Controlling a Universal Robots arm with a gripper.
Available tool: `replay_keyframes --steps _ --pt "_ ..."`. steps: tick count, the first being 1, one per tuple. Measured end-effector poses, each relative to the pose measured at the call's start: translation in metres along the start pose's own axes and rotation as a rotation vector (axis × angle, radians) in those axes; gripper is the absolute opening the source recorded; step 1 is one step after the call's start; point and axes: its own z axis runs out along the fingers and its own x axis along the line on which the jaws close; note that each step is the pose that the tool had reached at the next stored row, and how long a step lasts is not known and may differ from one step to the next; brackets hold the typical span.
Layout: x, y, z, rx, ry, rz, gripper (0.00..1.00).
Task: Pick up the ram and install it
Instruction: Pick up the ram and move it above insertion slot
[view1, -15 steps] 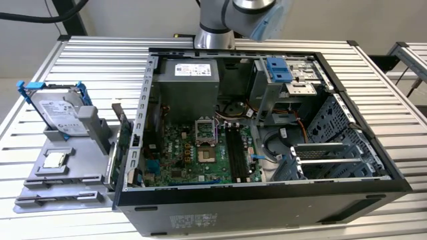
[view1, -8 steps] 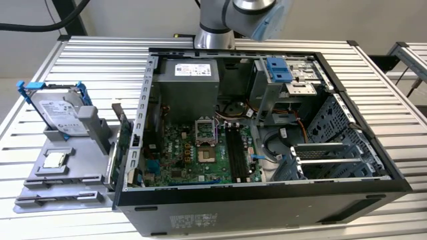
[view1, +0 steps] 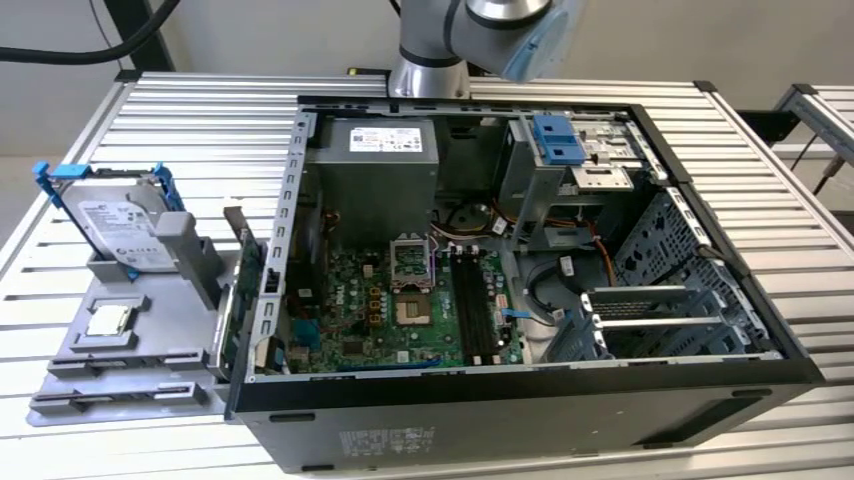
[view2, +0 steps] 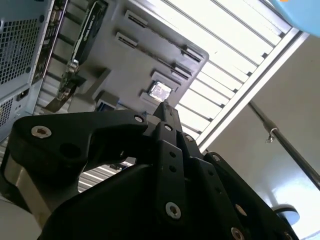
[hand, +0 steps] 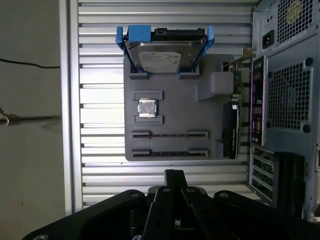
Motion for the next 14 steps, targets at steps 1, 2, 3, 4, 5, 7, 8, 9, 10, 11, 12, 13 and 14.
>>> replay_keyframes --steps 1,2,3,4,5,7,8,9,10,11,12,13,14 --pt "0.0000 0.0000 0.0000 0.0000 0.0002 0.000 0.00" --pt "0.0000 0.0000 -0.0001 0.0001 0.0004 0.000 0.00" --pt "0.0000 0.0000 -0.0001 0.0001 0.0006 0.000 0.00" --pt "0.0000 0.0000 0.0000 0.0001 0.0008 0.000 0.00" --pt "0.0000 0.0000 0.0000 0.0000 0.0010 0.000 0.00" --pt "0.0000 0.0000 -0.0001 0.0001 0.0013 0.000 0.00" --pt "0.0000 0.0000 -0.0001 0.0001 0.0015 0.000 0.00" --pt "0.0000 0.0000 -0.0001 0.0001 0.0017 0.000 0.00" --pt "0.0000 0.0000 -0.0001 0.0001 0.0018 -0.001 0.00" --pt "0.0000 0.0000 -0.0001 0.0000 0.0020 -0.005 0.00" --pt "0.0000 0.0000 0.0000 -0.0002 0.0024 -0.014 0.00" --pt "0.0000 0.0000 0.0000 -0.0004 0.0028 -0.023 0.00" --pt "0.0000 0.0000 0.0000 -0.0006 0.0033 -0.034 0.00"
